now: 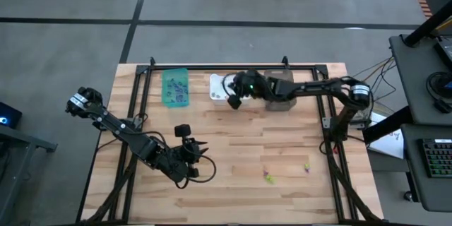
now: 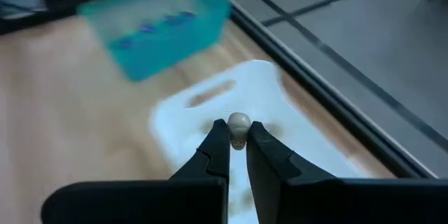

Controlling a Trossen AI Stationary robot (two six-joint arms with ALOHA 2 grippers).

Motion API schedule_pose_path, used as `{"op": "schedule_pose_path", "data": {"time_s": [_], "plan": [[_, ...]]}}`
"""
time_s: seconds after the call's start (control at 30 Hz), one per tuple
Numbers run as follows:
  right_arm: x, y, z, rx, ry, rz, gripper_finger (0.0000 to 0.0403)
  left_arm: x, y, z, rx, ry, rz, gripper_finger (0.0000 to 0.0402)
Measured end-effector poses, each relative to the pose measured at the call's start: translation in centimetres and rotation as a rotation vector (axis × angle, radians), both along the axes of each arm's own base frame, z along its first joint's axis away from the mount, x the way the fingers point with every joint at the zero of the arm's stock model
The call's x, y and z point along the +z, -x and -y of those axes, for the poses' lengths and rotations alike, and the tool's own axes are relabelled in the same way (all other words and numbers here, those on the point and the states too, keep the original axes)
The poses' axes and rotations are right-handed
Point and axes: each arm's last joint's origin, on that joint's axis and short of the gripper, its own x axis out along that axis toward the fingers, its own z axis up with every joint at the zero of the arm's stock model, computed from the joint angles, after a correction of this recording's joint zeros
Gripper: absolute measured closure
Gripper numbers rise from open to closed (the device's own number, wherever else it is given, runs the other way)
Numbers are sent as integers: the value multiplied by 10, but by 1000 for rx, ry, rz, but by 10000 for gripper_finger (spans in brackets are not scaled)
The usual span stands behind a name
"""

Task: Sort Halloween decoration
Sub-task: Put the white skull toy into the white bin

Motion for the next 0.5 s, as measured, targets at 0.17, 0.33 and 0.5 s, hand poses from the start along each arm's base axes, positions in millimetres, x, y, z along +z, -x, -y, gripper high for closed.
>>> {"op": "schedule_pose_path", "data": {"time_s": [0.17,0.33,0.5], "plan": [[-24,-1,23,-53,-21,-55,385,0,0,0,1,0,-2,323],[-33,-3,25,-53,-28,-79,385,0,0,0,1,0,-1,323],[-34,-2,27,-63,-24,-85,385,0,0,0,2,2,0,323]]}}
